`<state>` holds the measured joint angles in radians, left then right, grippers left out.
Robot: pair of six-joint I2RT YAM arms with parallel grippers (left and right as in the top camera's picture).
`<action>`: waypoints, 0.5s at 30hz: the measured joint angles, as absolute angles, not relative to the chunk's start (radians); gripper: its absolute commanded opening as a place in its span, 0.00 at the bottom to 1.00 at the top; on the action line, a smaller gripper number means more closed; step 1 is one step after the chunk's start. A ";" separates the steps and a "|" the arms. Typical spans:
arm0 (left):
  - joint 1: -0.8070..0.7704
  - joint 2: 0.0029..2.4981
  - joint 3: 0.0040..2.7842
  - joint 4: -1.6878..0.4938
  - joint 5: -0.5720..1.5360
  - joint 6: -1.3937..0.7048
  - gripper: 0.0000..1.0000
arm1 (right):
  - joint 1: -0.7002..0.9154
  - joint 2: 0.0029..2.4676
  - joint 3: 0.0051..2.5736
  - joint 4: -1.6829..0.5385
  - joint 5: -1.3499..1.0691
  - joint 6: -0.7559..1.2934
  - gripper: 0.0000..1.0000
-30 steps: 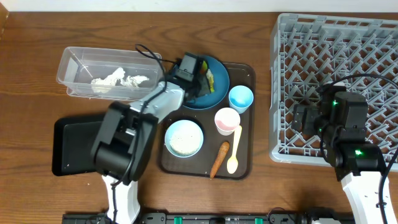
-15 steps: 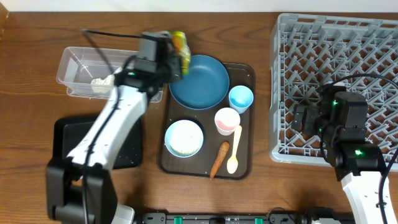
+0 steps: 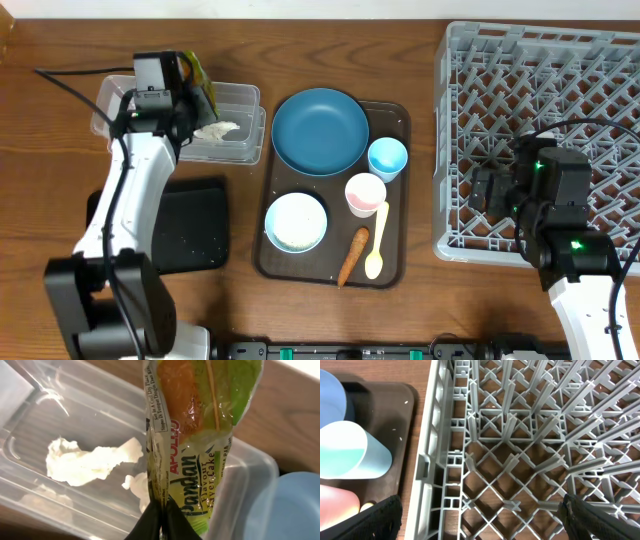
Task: Sort waste into correct bins and load items into the dishwasher rack
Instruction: 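Carry the wrapper to the clear bin and open the left gripper, then raise the left gripper out of the clear bin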
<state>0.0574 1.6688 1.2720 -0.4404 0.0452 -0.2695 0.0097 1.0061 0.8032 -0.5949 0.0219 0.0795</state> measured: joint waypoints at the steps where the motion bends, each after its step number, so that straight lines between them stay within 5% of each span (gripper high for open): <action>1: 0.057 1.679 1.272 -0.440 0.046 -0.262 0.29 | 0.010 1.006 0.803 -0.595 0.022 0.080 0.99; 4: 0.057 1.707 1.272 -0.437 0.045 -0.262 0.44 | 0.010 1.006 0.803 -0.598 0.022 0.080 0.99; 15: 0.056 1.683 1.272 -0.428 0.046 -0.210 0.61 | 0.010 1.006 0.803 -0.601 0.022 0.080 0.99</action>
